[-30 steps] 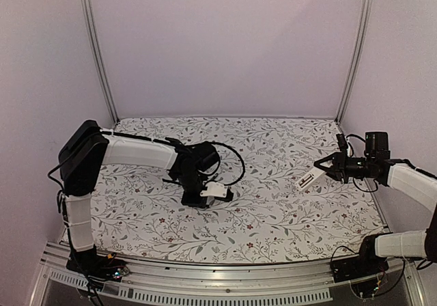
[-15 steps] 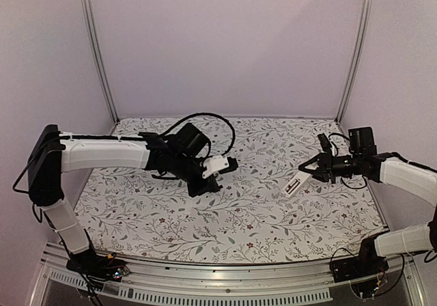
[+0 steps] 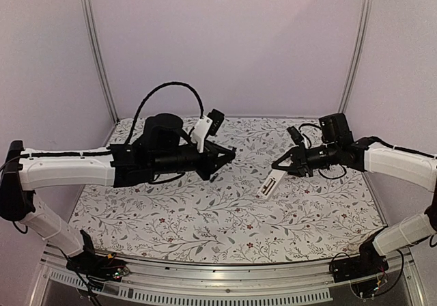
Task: Load the batteries into the remote control
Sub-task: Load the battery into the battery compartment.
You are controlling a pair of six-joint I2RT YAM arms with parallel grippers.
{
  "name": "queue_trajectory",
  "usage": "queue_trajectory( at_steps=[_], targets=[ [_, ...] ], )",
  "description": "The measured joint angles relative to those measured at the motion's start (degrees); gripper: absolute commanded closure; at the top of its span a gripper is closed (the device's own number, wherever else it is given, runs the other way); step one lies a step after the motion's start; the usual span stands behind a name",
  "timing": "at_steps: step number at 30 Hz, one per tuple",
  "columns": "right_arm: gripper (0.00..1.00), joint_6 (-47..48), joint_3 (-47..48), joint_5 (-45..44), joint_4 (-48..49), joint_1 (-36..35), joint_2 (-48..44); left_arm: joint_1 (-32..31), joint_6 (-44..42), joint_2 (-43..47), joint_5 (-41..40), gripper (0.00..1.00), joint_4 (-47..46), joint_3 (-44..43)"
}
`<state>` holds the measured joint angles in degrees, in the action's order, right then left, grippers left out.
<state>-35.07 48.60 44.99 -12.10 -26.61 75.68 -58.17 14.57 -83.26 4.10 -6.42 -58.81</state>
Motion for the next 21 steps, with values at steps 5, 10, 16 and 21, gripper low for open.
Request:
queue_trajectory(
  at_steps=[5, 10, 16, 21],
  targets=[
    [1.0, -1.8, 2.5, -2.3, 0.0, -3.9, 3.2, -4.2, 0.4, -1.2, -5.0, 1.0, 0.4, -1.2],
    [1.0, -3.9, 3.6, -3.6, 0.2, -6.1, 5.0, -6.8, -0.3, -4.9, -7.1, 1.0, 1.1, -3.7],
    [1.0, -6.7, 3.6, -4.2, 0.2, -6.4, 5.2, -9.0, -1.6, -11.0, -9.3, 1.0, 2.3, -7.6],
    [1.0, -8.6, 3.6, -4.2, 0.2, -6.4, 5.2, -10.7, -2.9, -14.3, -11.1, 1.0, 3.7, -9.6]
  ],
)
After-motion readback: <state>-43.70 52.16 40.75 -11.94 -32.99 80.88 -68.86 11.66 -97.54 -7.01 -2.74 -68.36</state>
